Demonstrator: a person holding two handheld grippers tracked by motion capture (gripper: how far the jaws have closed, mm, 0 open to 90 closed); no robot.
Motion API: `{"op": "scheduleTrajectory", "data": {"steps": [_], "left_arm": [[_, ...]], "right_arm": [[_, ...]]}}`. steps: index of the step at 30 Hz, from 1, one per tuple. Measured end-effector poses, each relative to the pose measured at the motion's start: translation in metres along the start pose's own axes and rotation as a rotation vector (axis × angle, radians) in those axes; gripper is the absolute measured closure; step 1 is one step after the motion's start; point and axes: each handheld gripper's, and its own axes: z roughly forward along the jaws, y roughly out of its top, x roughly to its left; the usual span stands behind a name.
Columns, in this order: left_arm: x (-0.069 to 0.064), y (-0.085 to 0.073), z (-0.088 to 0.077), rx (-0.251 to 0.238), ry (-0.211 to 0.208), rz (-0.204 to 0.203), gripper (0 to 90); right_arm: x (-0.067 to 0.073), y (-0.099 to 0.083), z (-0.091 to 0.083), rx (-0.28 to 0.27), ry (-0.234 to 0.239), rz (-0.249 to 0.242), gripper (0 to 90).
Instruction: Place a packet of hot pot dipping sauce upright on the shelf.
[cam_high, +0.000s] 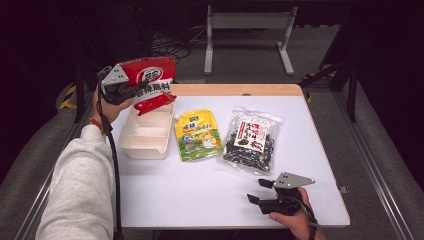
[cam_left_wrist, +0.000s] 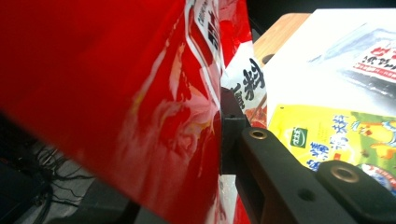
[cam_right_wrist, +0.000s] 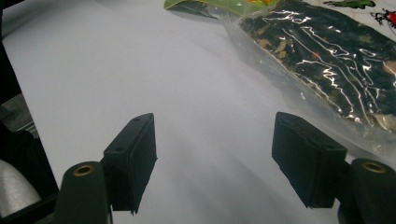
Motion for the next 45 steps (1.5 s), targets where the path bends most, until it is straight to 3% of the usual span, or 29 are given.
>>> {"op": "scheduleTrajectory", "data": {"steps": [2, 4, 12, 14, 18, 21, 24, 25, 28, 31, 33, 35, 36, 38, 40, 44, 45], "left_arm": [[0.002, -0.002, 0.003, -0.003, -0.003, 0.007, 89.9], [0.004, -0.002, 0.007, 0.023, 0.006, 0.044, 89.9], [0.011, -0.011, 0.016, 0.039, 0.036, 0.035, 89.8], [0.012, -0.013, 0.017, 0.014, 0.036, 0.008, 89.8], [0.012, -0.017, 0.020, 0.033, 0.038, -0.011, 87.6], [0.013, -0.024, 0.020, 0.007, 0.052, -0.090, 79.5], [0.012, -0.027, 0.021, 0.026, 0.062, -0.095, 76.6], [0.011, -0.028, 0.021, 0.038, 0.063, -0.094, 71.5], [0.005, -0.031, 0.021, 0.070, 0.046, -0.097, 72.3], [-0.002, -0.035, 0.021, 0.152, 0.043, -0.055, 69.5], [-0.007, -0.042, 0.019, 0.188, 0.048, -0.049, 70.4], [-0.011, -0.047, 0.021, 0.249, 0.069, -0.024, 75.8], [-0.012, -0.049, 0.022, 0.258, 0.068, -0.013, 75.5], [-0.012, -0.050, 0.022, 0.246, 0.072, -0.036, 77.5], [-0.014, -0.048, 0.027, 0.252, 0.097, -0.027, 80.7], [-0.017, -0.045, 0.041, 0.328, 0.160, 0.030, 82.0], [-0.017, -0.045, 0.044, 0.338, 0.164, 0.027, 82.4]], "right_arm": [[0.001, -0.002, -0.001, 0.004, -0.005, 0.000, 30.5], [0.002, -0.003, -0.001, 0.001, -0.008, 0.009, 30.6], [0.008, -0.005, 0.001, 0.013, -0.003, -0.006, 30.8], [0.008, -0.005, 0.001, 0.015, -0.003, -0.006, 30.8], [0.007, -0.005, 0.003, 0.018, 0.007, -0.002, 30.7], [0.007, -0.004, 0.005, 0.019, 0.018, -0.010, 30.7], [0.008, -0.003, 0.006, 0.023, 0.023, -0.016, 30.6], [0.009, -0.003, 0.006, 0.023, 0.030, -0.021, 30.6], [0.010, -0.002, 0.005, 0.023, 0.037, -0.026, 30.6], [0.011, -0.002, 0.005, 0.021, 0.046, -0.033, 30.5], [0.011, -0.002, 0.005, 0.022, 0.051, -0.037, 30.4], [0.010, -0.002, 0.005, 0.024, 0.057, -0.037, 30.2], [0.010, -0.002, 0.005, 0.024, 0.060, -0.036, 30.1], [0.010, -0.002, 0.006, 0.025, 0.064, -0.033, 30.1], [0.011, -0.001, 0.006, 0.026, 0.067, -0.037, 30.0], [0.011, 0.000, 0.008, 0.027, 0.075, -0.036, 29.8], [0.011, 0.000, 0.009, 0.030, 0.077, -0.038, 29.8]]}}
